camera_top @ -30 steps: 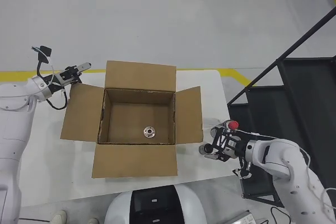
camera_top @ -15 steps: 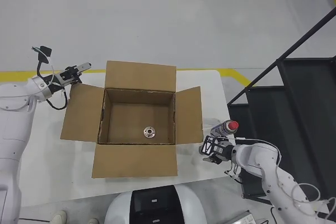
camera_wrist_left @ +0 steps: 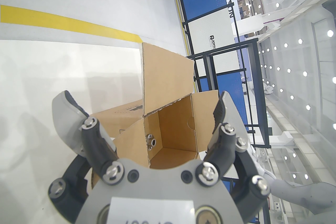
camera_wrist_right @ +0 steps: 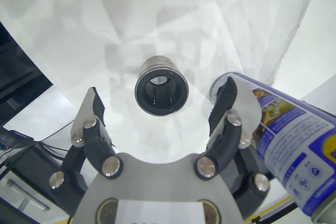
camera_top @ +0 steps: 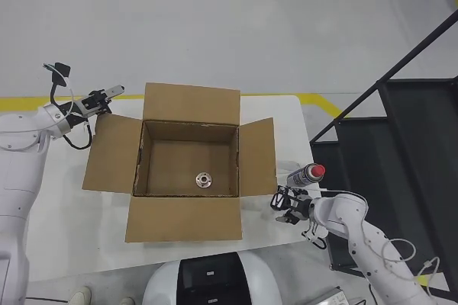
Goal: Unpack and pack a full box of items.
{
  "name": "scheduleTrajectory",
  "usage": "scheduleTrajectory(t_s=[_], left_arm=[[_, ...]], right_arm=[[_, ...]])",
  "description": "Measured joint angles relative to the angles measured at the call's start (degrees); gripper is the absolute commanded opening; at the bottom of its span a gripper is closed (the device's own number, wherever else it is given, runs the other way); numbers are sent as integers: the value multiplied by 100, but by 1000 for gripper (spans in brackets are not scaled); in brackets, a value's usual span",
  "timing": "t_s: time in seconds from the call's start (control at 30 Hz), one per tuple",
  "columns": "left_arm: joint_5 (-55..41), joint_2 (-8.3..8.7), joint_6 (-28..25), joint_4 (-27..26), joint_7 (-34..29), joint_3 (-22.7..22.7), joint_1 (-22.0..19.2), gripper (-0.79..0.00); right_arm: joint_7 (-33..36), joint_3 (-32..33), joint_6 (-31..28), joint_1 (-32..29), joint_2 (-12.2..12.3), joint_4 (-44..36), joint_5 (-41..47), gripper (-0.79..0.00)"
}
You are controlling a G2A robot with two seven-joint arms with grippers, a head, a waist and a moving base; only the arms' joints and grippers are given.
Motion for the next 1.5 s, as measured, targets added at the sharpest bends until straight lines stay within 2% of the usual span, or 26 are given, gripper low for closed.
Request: scheduleTrajectory(t_s=[0.1, 0.13, 0.17, 0.33, 0.37, 0.4, 0.43, 0.57, 0.83, 1.0, 1.1, 1.2, 1.33, 1.5], left_arm=[[0, 0, 0, 0, 0, 0, 0, 0], [0, 0, 0, 0, 0, 0, 0, 0], [0, 0, 0, 0, 0, 0, 0, 0], [0, 0, 0, 0, 0, 0, 0, 0], [0, 0, 0, 0, 0, 0, 0, 0], [0, 0, 0, 0, 0, 0, 0, 0], [0, 0, 0, 0, 0, 0, 0, 0], [0, 0, 0, 0, 0, 0, 0, 0], [0, 0, 0, 0, 0, 0, 0, 0], [0, 0, 0, 0, 0, 0, 0, 0], [0, 0, 0, 0, 0, 0, 0, 0], [0, 0, 0, 0, 0, 0, 0, 0], [0, 0, 0, 0, 0, 0, 0, 0], [0, 0, 0, 0, 0, 0, 0, 0]], right_arm=[[10, -62, 98, 68, -13, 154, 53, -172], [12, -81, 136, 92, -18, 203, 77, -240], [15, -108, 174, 128, -24, 263, 100, -265], [4, -238, 211, 277, -41, 448, 104, -249], [-2, -271, 218, 310, -45, 482, 99, -305], [1, -297, 219, 333, -48, 500, 90, -413], [7, -321, 220, 353, -50, 511, 83, -465], [-33, -394, 182, 386, -51, 491, 53, -785], [-224, -126, -80, 81, 32, 92, 76, -785], [-194, 493, -514, -463, 161, -680, 236, -785], [-33, 967, -884, -885, 232, -1316, 660, -785], [412, 1459, -1115, -1255, 292, -1956, 1393, -785], [1066, 1903, -1002, -1465, 347, -2631, 2183, -785], [1612, 2191, -458, -1335, 390, -3110, 3105, -785]])
